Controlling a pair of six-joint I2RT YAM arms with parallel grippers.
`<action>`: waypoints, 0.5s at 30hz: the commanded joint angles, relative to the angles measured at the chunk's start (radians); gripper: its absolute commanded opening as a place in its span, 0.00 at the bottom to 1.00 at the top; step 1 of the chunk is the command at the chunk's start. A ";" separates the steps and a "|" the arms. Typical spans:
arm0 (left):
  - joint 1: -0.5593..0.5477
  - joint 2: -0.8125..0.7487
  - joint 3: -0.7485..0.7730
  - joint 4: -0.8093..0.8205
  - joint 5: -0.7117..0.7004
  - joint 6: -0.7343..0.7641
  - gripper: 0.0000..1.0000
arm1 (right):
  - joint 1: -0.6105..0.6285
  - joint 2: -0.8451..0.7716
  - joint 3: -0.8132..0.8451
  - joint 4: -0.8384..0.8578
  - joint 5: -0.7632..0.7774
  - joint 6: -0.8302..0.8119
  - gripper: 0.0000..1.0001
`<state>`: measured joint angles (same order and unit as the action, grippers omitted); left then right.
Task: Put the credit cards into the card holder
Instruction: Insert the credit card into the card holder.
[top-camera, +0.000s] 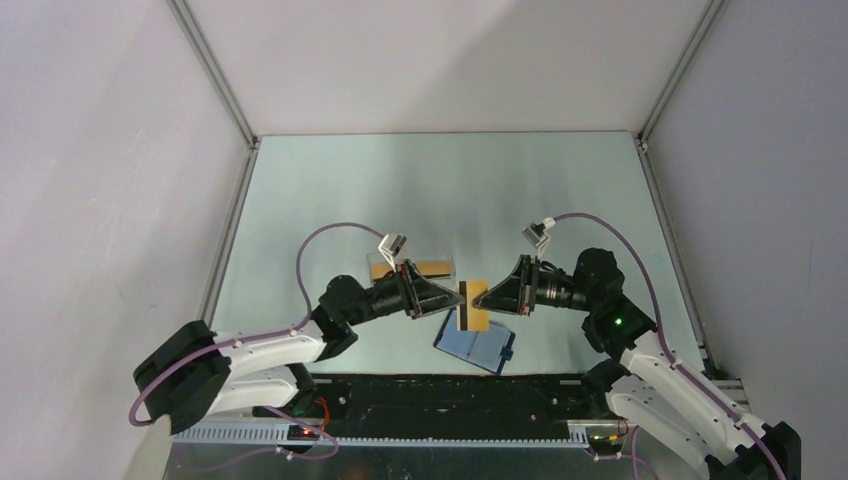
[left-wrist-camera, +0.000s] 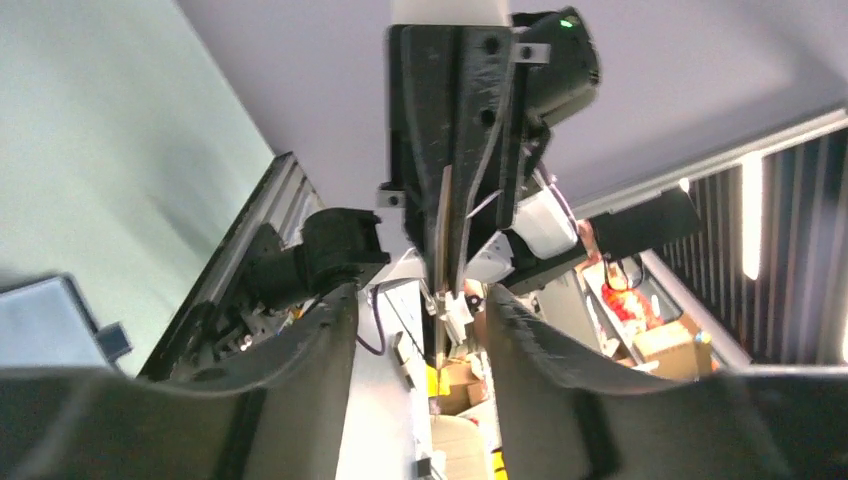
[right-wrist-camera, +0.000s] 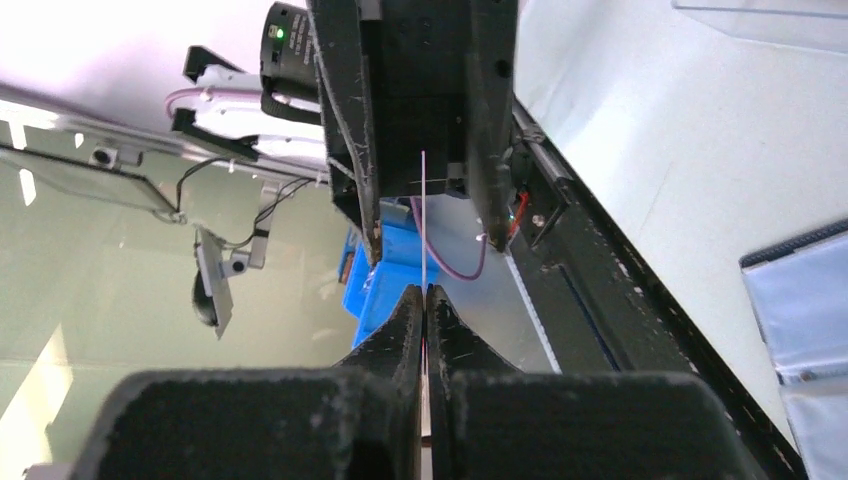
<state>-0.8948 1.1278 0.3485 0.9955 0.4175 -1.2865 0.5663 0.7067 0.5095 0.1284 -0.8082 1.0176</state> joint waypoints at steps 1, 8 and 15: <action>0.026 0.026 -0.085 -0.031 -0.067 -0.009 0.61 | -0.009 -0.042 -0.009 -0.166 0.089 -0.083 0.00; 0.029 0.040 -0.079 -0.612 -0.281 0.063 0.61 | -0.008 -0.115 -0.196 -0.265 0.283 -0.024 0.00; 0.028 0.103 -0.006 -0.934 -0.386 0.084 0.60 | -0.001 -0.113 -0.346 -0.253 0.420 0.026 0.00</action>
<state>-0.8719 1.1912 0.2787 0.2737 0.1242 -1.2434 0.5606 0.5991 0.1928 -0.1322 -0.5053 1.0145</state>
